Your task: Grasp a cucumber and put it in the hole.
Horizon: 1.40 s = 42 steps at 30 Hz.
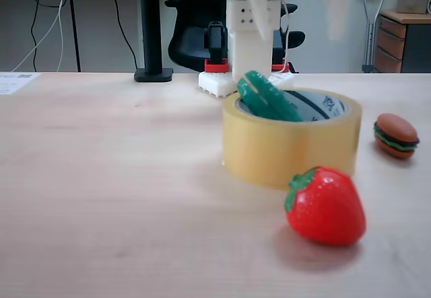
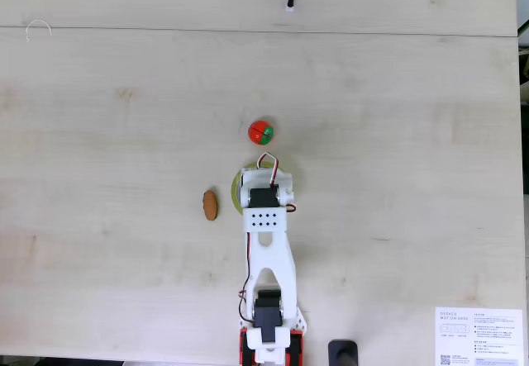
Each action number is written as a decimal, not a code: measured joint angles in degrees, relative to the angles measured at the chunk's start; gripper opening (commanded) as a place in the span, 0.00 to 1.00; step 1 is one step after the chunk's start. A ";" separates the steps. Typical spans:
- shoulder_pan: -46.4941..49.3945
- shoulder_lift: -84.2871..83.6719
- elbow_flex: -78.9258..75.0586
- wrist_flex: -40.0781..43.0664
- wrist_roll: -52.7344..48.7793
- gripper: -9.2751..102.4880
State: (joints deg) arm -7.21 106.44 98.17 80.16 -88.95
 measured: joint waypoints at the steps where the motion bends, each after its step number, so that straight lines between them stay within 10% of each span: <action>1: 0.00 0.00 0.09 0.00 0.00 0.39; 42: 8.44 50.89 41.40 0.00 0.00 0.26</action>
State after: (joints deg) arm 1.23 157.32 139.57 80.16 -88.95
